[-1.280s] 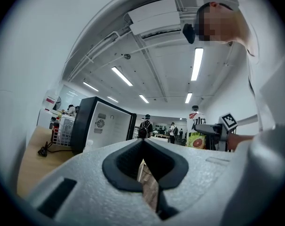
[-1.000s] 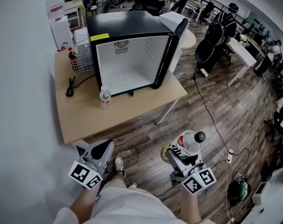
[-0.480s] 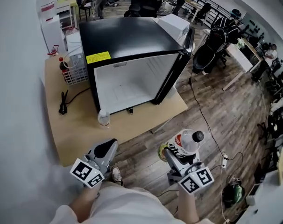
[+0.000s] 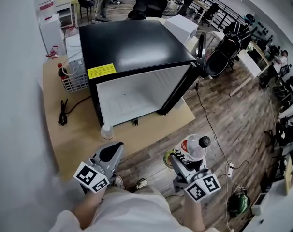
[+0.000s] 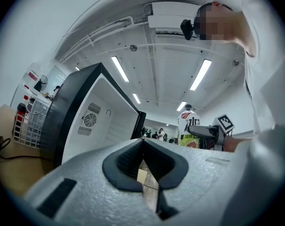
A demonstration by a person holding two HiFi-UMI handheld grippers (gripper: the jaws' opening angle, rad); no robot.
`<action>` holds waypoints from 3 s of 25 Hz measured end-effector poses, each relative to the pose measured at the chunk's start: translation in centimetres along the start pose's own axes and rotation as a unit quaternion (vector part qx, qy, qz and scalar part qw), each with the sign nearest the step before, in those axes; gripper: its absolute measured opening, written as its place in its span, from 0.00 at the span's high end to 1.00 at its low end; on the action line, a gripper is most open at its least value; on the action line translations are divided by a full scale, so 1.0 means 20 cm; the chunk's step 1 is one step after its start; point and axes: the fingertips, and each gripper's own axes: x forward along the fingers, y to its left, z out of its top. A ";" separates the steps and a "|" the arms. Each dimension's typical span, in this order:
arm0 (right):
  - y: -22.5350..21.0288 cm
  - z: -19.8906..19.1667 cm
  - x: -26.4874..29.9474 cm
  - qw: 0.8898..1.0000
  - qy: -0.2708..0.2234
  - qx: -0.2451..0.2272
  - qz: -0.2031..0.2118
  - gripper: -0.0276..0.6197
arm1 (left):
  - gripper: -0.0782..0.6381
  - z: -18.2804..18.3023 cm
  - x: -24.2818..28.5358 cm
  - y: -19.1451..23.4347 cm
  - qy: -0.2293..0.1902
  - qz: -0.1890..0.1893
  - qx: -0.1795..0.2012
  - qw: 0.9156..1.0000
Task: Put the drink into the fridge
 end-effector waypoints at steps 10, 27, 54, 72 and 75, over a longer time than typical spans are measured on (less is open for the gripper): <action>-0.20 0.07 0.25 0.997 0.002 0.001 0.077 0.29 | 0.87 0.13 0.20 0.04 -0.031 0.057 0.047 0.997; -0.37 -0.02 0.58 0.988 0.042 -0.018 0.147 0.29 | 0.87 0.12 0.31 0.10 -0.021 0.145 0.075 0.986; -0.42 -0.25 0.99 0.980 0.051 -0.052 0.187 0.29 | 0.87 -0.07 0.29 0.16 -0.005 0.203 0.085 0.975; -0.44 -0.40 1.25 0.975 0.051 -0.068 0.203 0.29 | 0.87 -0.16 0.33 0.24 -0.008 0.213 0.083 0.973; -0.45 -0.41 1.31 0.976 0.049 -0.071 0.200 0.29 | 0.87 -0.16 0.33 0.27 -0.010 0.214 0.086 0.973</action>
